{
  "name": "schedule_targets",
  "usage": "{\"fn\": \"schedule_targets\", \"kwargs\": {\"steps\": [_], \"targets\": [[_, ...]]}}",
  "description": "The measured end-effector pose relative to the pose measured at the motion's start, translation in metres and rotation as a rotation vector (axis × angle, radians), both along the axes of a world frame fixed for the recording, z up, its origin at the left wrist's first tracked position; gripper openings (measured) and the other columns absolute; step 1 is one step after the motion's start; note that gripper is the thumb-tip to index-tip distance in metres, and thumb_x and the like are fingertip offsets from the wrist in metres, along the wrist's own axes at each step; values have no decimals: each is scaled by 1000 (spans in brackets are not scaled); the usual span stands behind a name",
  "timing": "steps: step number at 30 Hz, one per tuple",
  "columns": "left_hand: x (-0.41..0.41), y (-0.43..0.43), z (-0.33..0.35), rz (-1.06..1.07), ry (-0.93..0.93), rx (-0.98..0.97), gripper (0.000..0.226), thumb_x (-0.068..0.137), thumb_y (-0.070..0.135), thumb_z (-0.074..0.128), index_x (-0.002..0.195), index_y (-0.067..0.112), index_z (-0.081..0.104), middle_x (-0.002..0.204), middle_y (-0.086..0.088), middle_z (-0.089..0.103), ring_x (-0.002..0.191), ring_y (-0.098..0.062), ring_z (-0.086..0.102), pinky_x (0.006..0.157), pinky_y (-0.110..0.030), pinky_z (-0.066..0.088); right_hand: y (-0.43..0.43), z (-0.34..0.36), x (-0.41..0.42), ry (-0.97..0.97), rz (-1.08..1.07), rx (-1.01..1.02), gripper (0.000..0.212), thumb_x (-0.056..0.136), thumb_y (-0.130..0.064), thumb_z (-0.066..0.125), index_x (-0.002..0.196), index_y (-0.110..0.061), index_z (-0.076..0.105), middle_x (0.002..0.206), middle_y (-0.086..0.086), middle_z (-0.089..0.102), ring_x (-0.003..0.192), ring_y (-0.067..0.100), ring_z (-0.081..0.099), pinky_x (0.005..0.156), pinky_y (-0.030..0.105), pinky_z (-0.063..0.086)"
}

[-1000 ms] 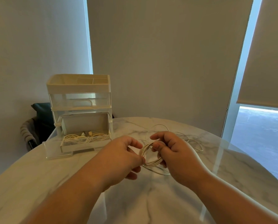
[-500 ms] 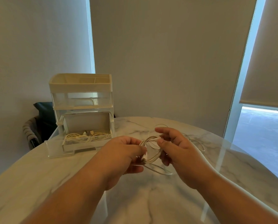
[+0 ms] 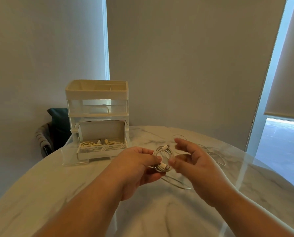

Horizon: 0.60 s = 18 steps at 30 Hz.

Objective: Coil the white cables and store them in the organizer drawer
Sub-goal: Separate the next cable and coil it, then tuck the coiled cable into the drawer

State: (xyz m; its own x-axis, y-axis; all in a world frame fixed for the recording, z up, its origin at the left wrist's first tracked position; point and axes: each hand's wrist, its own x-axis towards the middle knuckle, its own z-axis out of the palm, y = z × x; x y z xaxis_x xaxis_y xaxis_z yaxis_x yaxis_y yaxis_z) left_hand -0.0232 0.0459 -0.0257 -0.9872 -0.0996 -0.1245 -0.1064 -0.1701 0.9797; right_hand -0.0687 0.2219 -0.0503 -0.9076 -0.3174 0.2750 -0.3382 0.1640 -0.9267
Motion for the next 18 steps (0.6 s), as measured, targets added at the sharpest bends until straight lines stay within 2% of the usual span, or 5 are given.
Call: {"fn": "schedule_targets", "kwargs": {"steps": [2,3,7,13,18], "targets": [[1,-5,1,-1,-4,-6,16,89,1,67,104,1,64,83,-18,75,73,-26,72,65,-31,59,-2,-3,5,91,-6,151,97,56,-53,91,139,-55,41,124,-28,52,100,7,64,84,29,57],[1,-9,2,-10,-7,-20,16,89,1,67,105,1,64,85,-19,75,72,-27,72,64,-31,58,-4,-3,8,120,2,195,106,49,-56,92,140,-58,37,125,-31,50,102,3,61,86,28,56],[3,-26,9,-18,-20,-56,20,89,2,67,109,1,63,88,-21,75,69,-25,72,57,-28,57,-21,6,7,182,11,246,94,48,-49,92,130,-55,46,120,-22,59,95,4,62,85,25,55],[8,-57,20,72,-9,-53,13,89,2,67,102,0,67,87,-21,75,77,-29,74,58,-28,59,-70,30,-6,195,94,293,85,60,-28,95,135,-28,53,113,-10,64,97,10,68,88,32,59],[7,-90,19,190,-12,-88,18,93,14,64,107,3,68,92,-19,76,77,-25,71,64,-30,57,-114,38,-25,177,167,307,85,64,-24,93,138,-23,50,111,-5,65,93,7,68,83,21,57]]}}
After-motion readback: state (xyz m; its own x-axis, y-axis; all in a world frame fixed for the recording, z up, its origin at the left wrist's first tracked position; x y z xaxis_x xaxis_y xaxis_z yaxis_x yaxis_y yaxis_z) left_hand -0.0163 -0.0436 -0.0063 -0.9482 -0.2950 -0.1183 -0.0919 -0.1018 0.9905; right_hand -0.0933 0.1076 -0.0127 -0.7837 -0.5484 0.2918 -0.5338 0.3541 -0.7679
